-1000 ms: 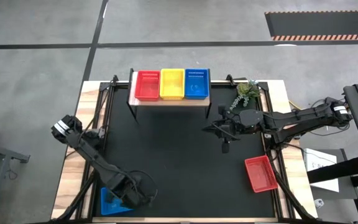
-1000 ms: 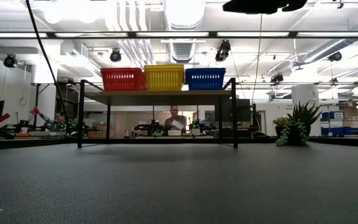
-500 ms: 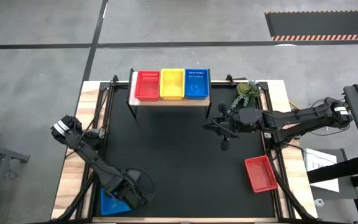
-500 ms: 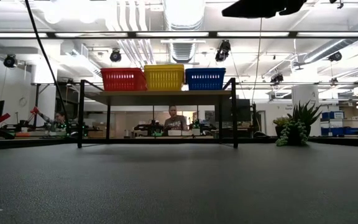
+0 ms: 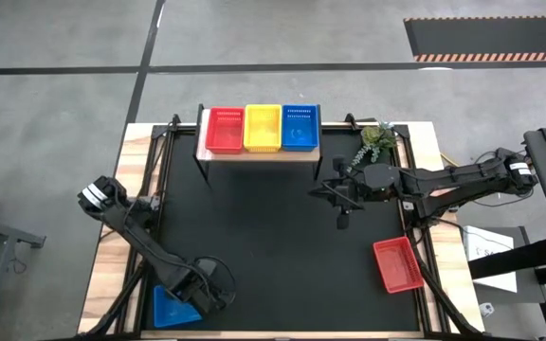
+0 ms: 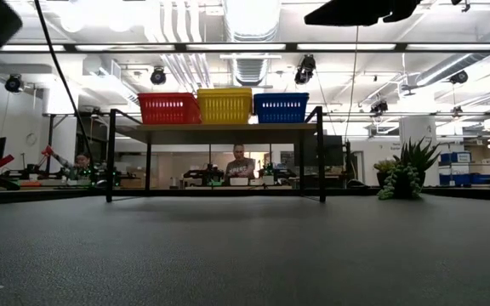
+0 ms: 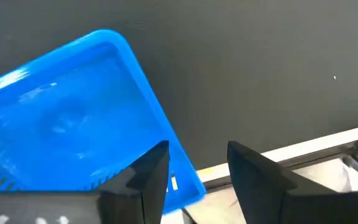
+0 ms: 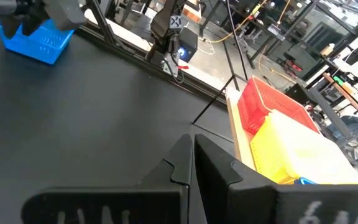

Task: Stack baskets on shelf by color
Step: Stack the blue bin on top of the blue bin on the shelf

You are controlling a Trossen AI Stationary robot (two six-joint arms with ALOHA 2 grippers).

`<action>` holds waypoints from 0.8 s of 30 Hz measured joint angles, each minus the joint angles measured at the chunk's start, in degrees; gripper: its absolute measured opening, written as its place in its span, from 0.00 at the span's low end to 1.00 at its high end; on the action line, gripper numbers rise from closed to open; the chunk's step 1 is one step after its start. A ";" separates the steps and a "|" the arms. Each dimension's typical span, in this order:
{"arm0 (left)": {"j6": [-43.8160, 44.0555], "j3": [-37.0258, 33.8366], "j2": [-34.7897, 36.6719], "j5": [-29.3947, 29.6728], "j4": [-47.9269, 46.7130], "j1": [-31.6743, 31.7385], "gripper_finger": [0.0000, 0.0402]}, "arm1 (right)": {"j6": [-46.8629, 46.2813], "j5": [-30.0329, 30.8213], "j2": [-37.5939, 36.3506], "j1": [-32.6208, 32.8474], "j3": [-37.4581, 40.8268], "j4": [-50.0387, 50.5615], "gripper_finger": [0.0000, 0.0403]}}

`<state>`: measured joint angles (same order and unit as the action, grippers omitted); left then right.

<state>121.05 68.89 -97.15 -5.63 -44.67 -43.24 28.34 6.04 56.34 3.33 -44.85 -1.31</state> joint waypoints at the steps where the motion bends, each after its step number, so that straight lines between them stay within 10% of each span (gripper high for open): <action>1: 0.10 -1.09 -0.10 0.01 1.78 0.00 0.37 | -0.10 0.01 0.00 -0.05 -0.01 0.12 0.02; 11: 1.06 -10.16 -0.27 0.00 11.71 0.26 0.35 | -0.76 0.01 0.00 -0.76 0.03 0.87 0.02; 24: -20.30 -8.35 0.64 -1.26 10.67 0.67 0.02 | -2.89 -0.02 0.00 -0.76 0.05 1.62 0.02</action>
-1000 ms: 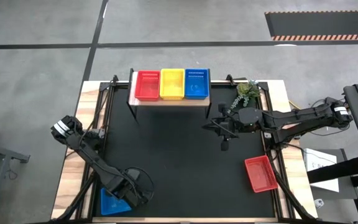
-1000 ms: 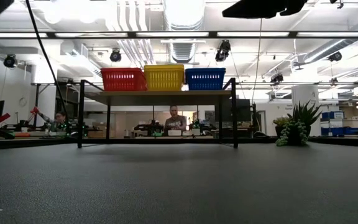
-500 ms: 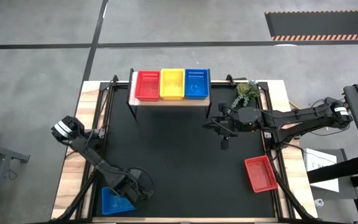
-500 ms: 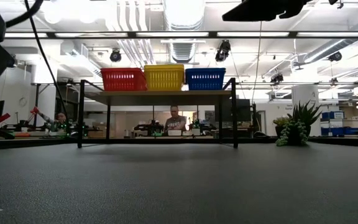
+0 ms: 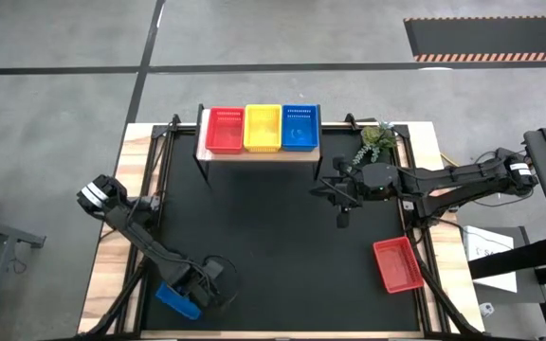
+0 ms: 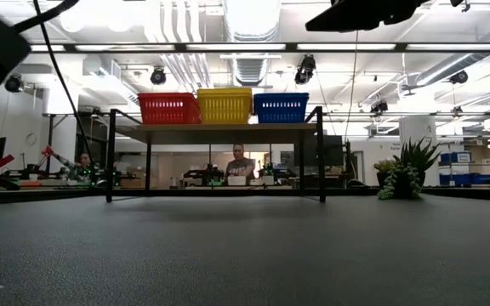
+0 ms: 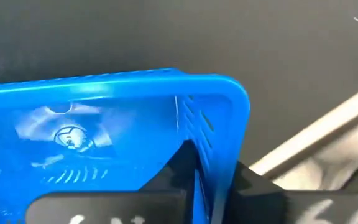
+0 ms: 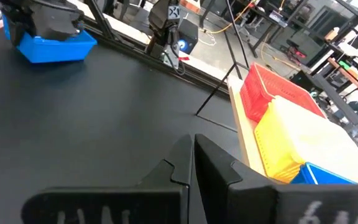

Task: Stack baskets on shelf by color
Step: Stack the blue bin on top of the blue bin on the shelf

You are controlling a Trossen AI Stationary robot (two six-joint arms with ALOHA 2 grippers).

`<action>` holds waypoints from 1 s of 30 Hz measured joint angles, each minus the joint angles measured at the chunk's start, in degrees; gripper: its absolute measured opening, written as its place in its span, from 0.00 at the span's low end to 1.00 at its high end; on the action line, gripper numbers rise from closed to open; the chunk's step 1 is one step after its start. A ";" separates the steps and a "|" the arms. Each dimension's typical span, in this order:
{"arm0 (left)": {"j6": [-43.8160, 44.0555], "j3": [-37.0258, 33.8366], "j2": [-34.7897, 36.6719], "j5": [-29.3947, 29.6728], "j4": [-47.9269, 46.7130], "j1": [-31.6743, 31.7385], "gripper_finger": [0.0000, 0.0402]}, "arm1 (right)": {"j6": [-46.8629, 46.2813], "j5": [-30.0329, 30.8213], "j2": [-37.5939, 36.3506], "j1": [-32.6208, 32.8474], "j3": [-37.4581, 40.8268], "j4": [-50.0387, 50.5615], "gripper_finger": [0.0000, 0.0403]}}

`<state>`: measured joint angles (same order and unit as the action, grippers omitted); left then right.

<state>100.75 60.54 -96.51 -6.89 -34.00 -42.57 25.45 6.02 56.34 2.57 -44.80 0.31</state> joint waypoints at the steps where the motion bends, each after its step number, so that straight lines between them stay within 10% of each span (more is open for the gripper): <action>1: -3.13 0.30 0.09 0.04 -0.02 0.19 0.01 | -0.31 0.00 0.00 0.00 0.00 0.04 0.02; 30: -68.20 1.89 0.24 10.25 -2.10 21.97 0.00 | -18.05 -0.48 10.51 0.02 0.09 5.78 0.33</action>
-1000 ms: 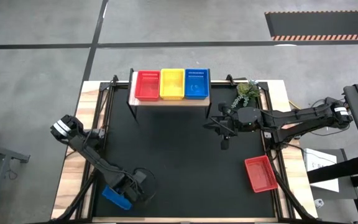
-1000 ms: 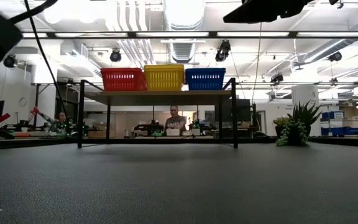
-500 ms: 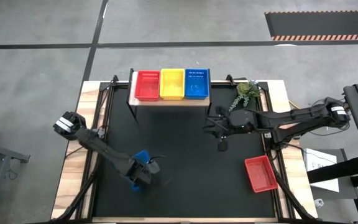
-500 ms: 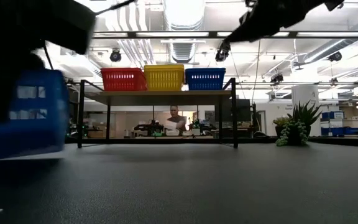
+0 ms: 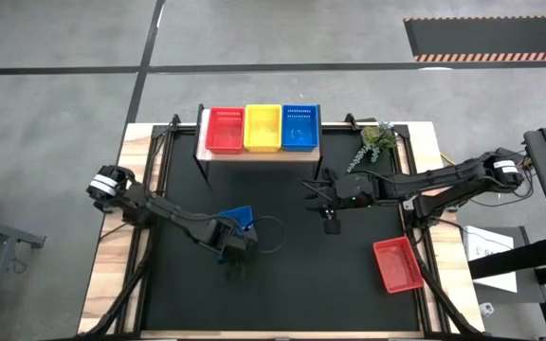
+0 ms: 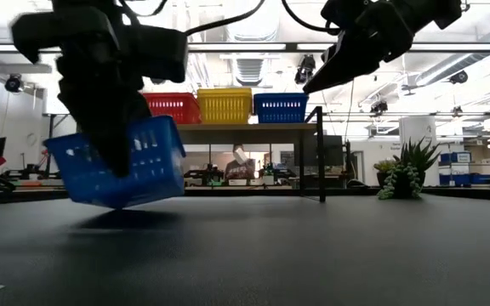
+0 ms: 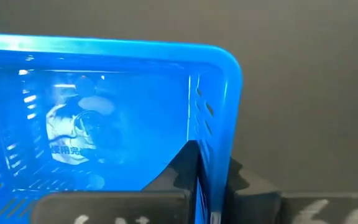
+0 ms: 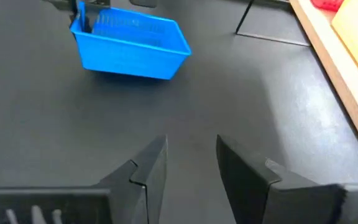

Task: Stack baskets on shelf by color
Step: Stack the blue bin on top of the blue bin on the shelf

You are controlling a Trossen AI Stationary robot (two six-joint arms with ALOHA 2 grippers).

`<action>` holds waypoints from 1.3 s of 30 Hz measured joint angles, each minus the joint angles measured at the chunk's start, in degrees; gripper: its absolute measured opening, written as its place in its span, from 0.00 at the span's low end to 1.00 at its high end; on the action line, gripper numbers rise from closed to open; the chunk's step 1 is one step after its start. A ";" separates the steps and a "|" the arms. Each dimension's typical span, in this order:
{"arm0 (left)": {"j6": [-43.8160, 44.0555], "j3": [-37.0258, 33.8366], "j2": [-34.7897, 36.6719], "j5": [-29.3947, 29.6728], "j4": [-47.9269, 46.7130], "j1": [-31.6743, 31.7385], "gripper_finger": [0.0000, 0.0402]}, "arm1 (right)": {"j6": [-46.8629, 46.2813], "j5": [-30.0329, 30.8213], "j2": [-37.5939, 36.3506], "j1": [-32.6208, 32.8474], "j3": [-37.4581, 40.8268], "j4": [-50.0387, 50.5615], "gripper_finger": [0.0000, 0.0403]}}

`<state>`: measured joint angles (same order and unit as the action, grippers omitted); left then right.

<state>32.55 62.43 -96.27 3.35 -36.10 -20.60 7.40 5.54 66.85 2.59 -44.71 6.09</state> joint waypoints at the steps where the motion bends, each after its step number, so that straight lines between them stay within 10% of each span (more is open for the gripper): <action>1: -0.73 0.00 -0.05 0.55 0.09 0.31 0.00 | -0.06 -0.02 0.00 0.04 0.00 0.10 0.33; 12: -4.49 -1.10 -0.13 3.50 2.44 1.43 0.01 | -1.65 -1.53 -0.02 0.15 0.00 1.22 0.33; 27: -9.07 -2.86 1.86 4.95 4.91 0.68 0.27 | -4.40 -1.55 2.14 2.62 -0.02 -2.94 0.33; 39: -26.65 -6.24 15.36 22.40 20.06 -6.33 0.27 | -5.20 -1.51 13.54 5.05 -5.32 -10.25 0.33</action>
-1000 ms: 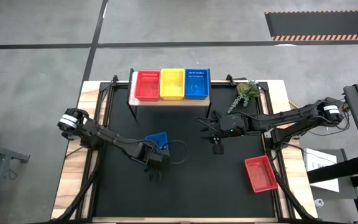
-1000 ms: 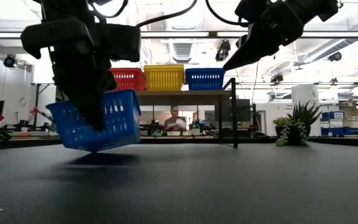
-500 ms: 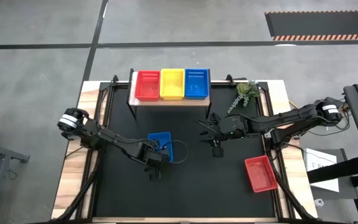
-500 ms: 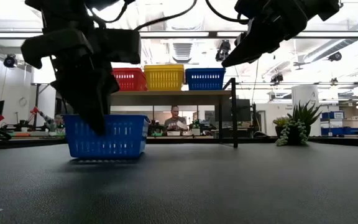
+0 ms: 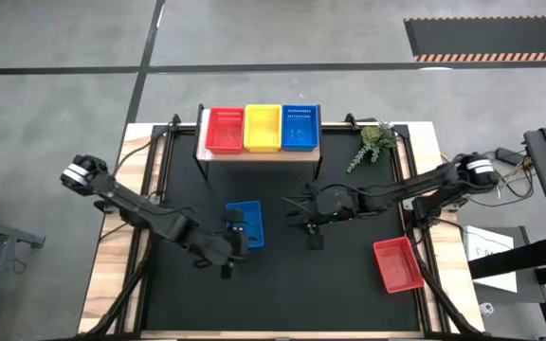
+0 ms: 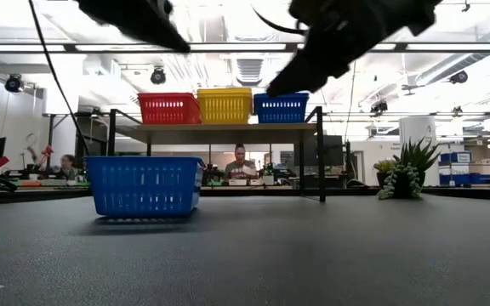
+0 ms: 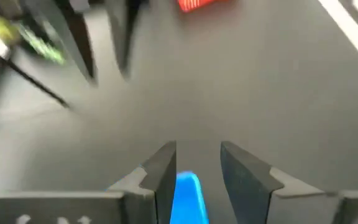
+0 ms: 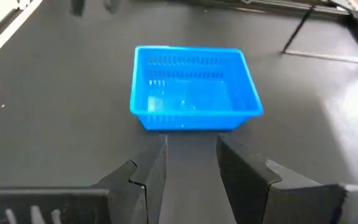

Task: Stack baskets on shelf by color
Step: Stack the blue bin on top of the blue bin on the shelf

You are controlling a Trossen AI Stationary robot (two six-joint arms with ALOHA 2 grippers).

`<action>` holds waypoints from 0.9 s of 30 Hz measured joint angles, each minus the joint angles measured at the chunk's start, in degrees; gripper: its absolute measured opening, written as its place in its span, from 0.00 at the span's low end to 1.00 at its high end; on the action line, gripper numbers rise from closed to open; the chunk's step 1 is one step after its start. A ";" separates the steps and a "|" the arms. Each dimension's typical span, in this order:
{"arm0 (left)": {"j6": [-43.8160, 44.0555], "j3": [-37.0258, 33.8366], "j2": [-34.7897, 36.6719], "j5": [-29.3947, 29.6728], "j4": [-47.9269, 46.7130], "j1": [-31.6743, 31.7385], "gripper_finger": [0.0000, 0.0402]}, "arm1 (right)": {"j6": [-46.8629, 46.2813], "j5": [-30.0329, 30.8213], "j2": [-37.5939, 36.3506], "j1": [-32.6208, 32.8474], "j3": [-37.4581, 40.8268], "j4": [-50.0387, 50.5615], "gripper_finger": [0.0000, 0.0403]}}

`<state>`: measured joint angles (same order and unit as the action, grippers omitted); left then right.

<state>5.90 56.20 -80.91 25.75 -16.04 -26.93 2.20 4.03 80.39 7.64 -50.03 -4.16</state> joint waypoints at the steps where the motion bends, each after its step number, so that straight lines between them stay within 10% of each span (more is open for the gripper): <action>1: -1.90 -1.08 1.15 0.95 2.42 -0.34 0.27 | 0.41 0.00 1.39 0.00 -1.37 0.02 0.33; 11: -13.85 -15.00 14.93 2.34 22.69 -0.84 0.27 | 6.06 -0.02 14.99 2.25 -15.06 1.19 0.33; 27: -12.32 -22.28 25.92 2.23 26.51 -0.88 0.27 | 6.35 -0.02 30.72 4.24 -30.34 2.55 0.33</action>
<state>-6.42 33.92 -54.99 27.99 10.46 -27.81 8.55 4.01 111.10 11.88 -80.36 -1.61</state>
